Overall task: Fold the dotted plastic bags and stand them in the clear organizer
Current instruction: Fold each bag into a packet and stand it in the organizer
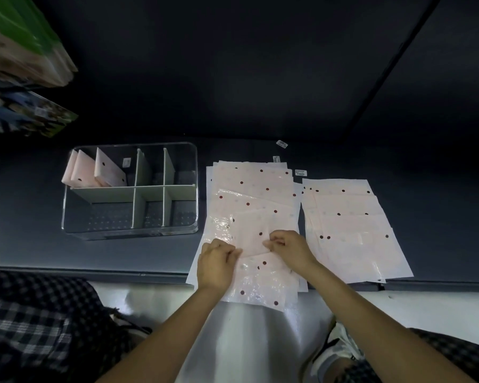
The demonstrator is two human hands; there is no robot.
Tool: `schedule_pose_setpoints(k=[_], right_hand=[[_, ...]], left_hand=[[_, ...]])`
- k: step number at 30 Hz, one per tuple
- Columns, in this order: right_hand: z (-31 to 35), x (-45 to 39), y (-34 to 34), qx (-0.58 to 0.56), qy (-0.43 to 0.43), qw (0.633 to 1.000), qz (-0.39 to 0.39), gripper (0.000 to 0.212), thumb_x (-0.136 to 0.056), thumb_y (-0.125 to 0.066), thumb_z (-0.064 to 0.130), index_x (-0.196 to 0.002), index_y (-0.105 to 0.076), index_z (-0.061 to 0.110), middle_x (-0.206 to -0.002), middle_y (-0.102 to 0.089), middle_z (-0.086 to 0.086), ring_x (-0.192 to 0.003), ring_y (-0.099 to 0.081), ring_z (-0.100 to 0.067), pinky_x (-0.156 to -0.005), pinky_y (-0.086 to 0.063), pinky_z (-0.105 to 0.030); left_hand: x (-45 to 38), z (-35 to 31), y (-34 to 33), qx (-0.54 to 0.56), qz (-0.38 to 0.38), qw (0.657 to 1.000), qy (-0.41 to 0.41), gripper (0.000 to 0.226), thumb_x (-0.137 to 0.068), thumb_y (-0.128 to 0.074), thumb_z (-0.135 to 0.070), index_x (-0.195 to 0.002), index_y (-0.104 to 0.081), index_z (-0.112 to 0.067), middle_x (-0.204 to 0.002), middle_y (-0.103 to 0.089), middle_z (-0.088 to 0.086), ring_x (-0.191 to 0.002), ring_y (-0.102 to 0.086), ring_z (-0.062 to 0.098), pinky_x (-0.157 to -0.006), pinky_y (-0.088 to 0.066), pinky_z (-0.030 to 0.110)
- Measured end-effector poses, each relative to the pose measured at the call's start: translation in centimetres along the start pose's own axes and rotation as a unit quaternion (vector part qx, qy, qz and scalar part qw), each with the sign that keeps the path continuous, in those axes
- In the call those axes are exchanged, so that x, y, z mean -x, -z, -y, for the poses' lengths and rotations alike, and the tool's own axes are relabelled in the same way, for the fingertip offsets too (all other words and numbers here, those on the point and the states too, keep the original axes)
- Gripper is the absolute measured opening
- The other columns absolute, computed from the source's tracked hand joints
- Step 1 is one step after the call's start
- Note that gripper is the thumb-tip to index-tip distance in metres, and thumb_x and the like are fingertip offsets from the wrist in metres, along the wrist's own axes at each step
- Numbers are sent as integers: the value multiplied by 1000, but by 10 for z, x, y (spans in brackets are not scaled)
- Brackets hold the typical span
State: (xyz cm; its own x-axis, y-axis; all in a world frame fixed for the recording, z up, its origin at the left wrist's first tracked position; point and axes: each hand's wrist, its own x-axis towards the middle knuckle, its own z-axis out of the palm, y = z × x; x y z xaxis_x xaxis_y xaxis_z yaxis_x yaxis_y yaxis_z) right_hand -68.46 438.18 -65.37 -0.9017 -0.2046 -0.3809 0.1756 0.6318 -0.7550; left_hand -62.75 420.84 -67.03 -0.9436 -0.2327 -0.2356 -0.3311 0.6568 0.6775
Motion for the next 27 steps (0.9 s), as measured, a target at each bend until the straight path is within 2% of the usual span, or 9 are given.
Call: schedule_pose_setpoints(k=[5, 8, 10, 12, 14, 16, 18, 23, 27], right_hand=[[14, -11, -8, 115, -3, 993, -17, 38, -95, -53, 28, -60, -46, 12, -58, -44, -1, -60, -40, -17, -60, -32, -30], [18, -16, -9, 129, -33, 991, -23, 46, -95, -52, 27, -54, -35, 15, -53, -36, 1, -60, -38, -19, -60, -29, -29], [21, -20, -8, 136, -61, 989, -12, 46, -94, -52, 27, -53, -34, 15, -53, -37, 0, -61, -39, -20, -60, -30, -28], [22, -23, -7, 143, -77, 987, -4, 43, -93, -53, 27, -55, -37, 14, -56, -40, -2, -62, -40, -21, -60, -31, -28], [23, -26, -7, 144, -87, 986, 4, 38, -92, -54, 29, -60, -47, 10, -58, -45, -2, -63, -43, -22, -61, -34, -29], [24, -27, -7, 147, -95, 985, 12, 40, -92, -54, 31, -58, -49, 11, -58, -48, -1, -64, -48, -21, -64, -38, -29], [26, -28, -7, 154, -99, 983, 15, 43, -93, -53, 32, -55, -45, 15, -57, -48, 1, -66, -51, -21, -67, -39, -30], [28, -24, -10, 175, -116, 978, 5, 36, -93, -51, 40, -76, -62, 11, -79, -65, -4, -84, -61, -25, -81, -44, -34], [25, -15, -13, 114, -123, 985, -36, 30, -88, -58, 43, -99, -49, 17, -88, -56, 5, -93, -58, -20, -80, -42, -33]], left_hand=[[4, -9, -6, -22, -47, 998, 46, 26, -96, -51, -31, -94, -68, -11, -108, -56, 1, -102, -45, 20, -90, -39, 32], [7, -15, -5, -56, -73, 995, 38, 21, -95, -52, -31, -99, -60, -13, -110, -53, 4, -103, -46, 22, -86, -37, 30], [11, -18, -1, -62, -98, 993, -18, 20, -89, -62, -24, -102, -56, -11, -110, -53, 6, -102, -49, 26, -84, -39, 33], [14, -16, -2, -108, -98, 975, -168, 33, -81, -72, -20, -110, -60, -8, -122, -57, 11, -111, -54, 32, -92, -46, 42], [13, -12, -6, -229, -18, 927, -297, 56, -88, -64, -32, -134, -49, -6, -147, -40, 13, -136, -36, 31, -111, -32, 49], [7, -7, -6, -324, 75, 894, -300, 73, -98, -33, -49, -149, -4, -7, -157, 7, 9, -144, 11, 23, -119, 2, 41], [1, 0, -3, -360, 143, 882, -270, 77, -96, -16, -58, -145, 20, -11, -151, 29, 7, -135, 33, 19, -115, 17, 34], [-4, 12, 5, -384, 169, 865, -274, 78, -91, -11, -66, -147, 22, -22, -152, 31, 10, -135, 35, 20, -116, 17, 35], [-7, 12, 5, -345, 167, 893, -235, 75, -92, -12, -64, -148, 15, -22, -155, 24, 1, -142, 23, 13, -118, 11, 37]])
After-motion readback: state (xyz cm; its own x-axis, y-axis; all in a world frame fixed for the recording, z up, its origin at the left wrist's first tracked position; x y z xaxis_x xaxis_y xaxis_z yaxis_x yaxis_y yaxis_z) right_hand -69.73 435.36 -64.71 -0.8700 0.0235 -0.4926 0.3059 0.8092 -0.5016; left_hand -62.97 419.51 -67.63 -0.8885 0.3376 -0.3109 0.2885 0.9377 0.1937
